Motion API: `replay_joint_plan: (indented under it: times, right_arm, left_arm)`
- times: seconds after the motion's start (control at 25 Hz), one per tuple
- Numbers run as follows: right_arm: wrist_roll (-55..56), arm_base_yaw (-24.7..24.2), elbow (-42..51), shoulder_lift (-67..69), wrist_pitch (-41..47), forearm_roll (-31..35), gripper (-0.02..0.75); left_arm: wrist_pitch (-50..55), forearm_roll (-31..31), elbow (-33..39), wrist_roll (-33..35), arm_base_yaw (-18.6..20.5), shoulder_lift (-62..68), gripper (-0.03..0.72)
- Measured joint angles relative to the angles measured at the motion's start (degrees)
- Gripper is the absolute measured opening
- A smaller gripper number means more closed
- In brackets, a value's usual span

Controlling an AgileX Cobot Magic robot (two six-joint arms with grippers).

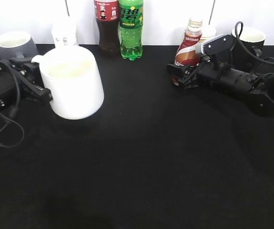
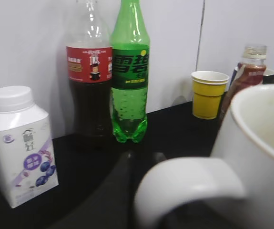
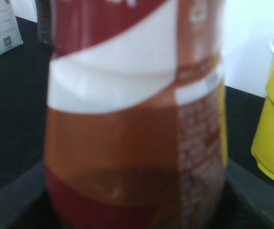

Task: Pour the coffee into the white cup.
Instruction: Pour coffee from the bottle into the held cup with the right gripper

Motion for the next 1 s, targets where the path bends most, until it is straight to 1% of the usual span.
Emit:
replay_joint_plan:
  times: [0.08, 0.12, 0.24, 0.32, 0.4, 0.52, 0.6, 0.76, 0.84, 1.0]
  right_arm:
    - [0.08, 0.00, 0.05, -1.28, 0.73, -2.65, 0.517]
    - [0.08, 0.00, 0.05, -3.70, 1.55, -5.45, 0.517]
    - [3.14, 0.00, 0.05, -13.83, 4.95, -16.77, 0.517]
    - [6.31, 0.09, 0.93, -20.32, 5.69, -22.16, 0.517]
    - [6.95, 0.77, 2.82, -25.82, 5.85, -24.25, 0.517]
    - [7.06, 1.01, 3.21, -30.15, 6.01, -32.06, 0.517]
    - [5.02, 1.06, 3.26, -32.22, 6.93, -33.59, 0.517]
    - [-8.33, 1.06, 3.26, -34.29, 7.75, -33.99, 0.517]
    - [-17.08, 1.06, 3.26, -34.29, 8.64, -34.31, 0.517]
    - [-28.34, 1.06, 3.26, -34.29, 8.71, -34.36, 0.517]
  left_arm:
    - [0.00, 2.30, 0.00, 0.00, -0.29, 0.00, 0.071]
    - [0.16, 2.89, -0.21, -0.74, -1.23, 0.00, 0.071]
    - [2.75, 7.92, -4.14, -5.35, -5.38, 0.00, 0.071]
    - [3.74, 8.04, -6.73, -6.60, -8.33, 0.00, 0.071]
    - [6.30, 8.04, -10.12, -7.54, -11.73, 0.00, 0.071]
    - [10.28, 7.84, -15.32, -7.75, -16.46, 0.12, 0.071]
    - [10.59, 5.86, -17.42, -7.86, -18.29, 1.03, 0.071]
    - [11.87, 5.20, -20.21, -9.42, -20.53, 3.18, 0.071]
    - [12.35, 5.13, -20.46, -9.49, -20.65, 3.18, 0.071]
    - [14.43, 5.13, -20.46, -9.66, -20.65, 3.18, 0.071]
